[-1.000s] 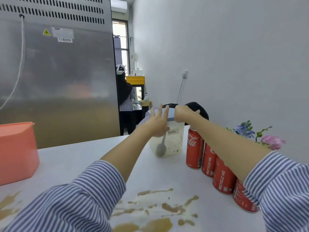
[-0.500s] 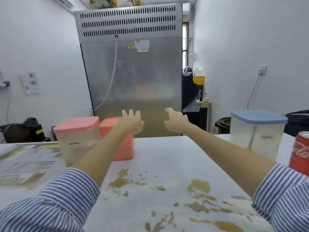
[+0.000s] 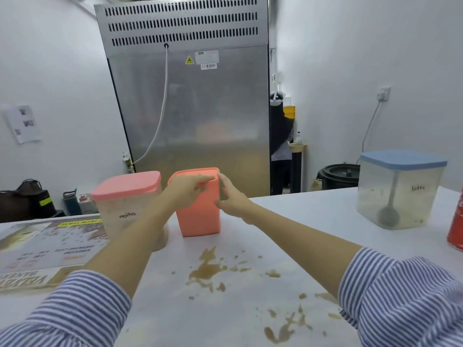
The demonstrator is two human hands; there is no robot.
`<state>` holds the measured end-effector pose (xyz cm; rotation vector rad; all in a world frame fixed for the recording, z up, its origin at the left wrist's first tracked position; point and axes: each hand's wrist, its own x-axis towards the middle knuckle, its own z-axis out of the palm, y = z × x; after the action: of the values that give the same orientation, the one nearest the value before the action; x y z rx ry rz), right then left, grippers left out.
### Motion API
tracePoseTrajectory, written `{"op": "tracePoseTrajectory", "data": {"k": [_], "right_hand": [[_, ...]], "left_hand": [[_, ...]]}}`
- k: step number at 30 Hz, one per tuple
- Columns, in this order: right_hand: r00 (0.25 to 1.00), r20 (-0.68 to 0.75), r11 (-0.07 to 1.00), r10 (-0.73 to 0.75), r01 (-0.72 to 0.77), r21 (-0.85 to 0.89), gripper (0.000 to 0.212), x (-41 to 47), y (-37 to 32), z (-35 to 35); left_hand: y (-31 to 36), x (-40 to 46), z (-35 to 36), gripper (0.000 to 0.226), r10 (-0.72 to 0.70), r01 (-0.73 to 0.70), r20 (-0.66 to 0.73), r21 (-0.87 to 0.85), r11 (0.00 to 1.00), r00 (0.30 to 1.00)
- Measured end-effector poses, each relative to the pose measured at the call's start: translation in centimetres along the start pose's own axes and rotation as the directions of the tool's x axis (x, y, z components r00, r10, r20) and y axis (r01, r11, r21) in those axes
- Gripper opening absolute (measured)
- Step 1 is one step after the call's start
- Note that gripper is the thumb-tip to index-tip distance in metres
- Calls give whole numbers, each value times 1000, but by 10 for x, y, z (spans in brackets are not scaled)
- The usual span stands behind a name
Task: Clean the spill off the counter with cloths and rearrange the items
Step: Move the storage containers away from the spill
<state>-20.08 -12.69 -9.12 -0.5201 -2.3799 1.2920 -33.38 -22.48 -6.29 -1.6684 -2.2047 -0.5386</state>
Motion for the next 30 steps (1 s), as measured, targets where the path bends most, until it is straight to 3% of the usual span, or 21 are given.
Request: {"op": "tracePoseTrajectory", "data": {"k": [4, 8, 16, 22, 25, 27, 30], "right_hand": [[983, -179, 948, 50, 10, 319, 45, -1, 0, -2], [967, -251, 953, 39, 40, 299, 32, -9, 6, -46], [930, -358, 978, 85, -9, 209, 43, -55, 38, -151], [837, -495, 970, 233, -165, 179, 34, -86, 57, -212], [723, -658, 975, 211, -202, 90, 34, -102, 56, -237], [660, -740, 947, 130, -304, -105, 45, -117, 63, -256], [688, -718, 803, 105, -485, -347, 43, -133, 83, -276]], "left_hand": [[26, 4, 14, 30, -19, 6, -191, -69, 998, 981], [57, 24, 26, 27, -90, 48, -263, -162, 986, 961], [155, 76, 52, 23, -50, -31, -281, -278, 960, 958], [229, 101, 83, 21, 23, -117, -238, -387, 914, 971], [249, 108, 100, 14, 59, -145, -216, -409, 901, 975], [263, 112, 110, 14, 15, -114, -215, -457, 882, 977], [284, 120, 118, 19, -43, -56, -195, -477, 877, 980]]}}
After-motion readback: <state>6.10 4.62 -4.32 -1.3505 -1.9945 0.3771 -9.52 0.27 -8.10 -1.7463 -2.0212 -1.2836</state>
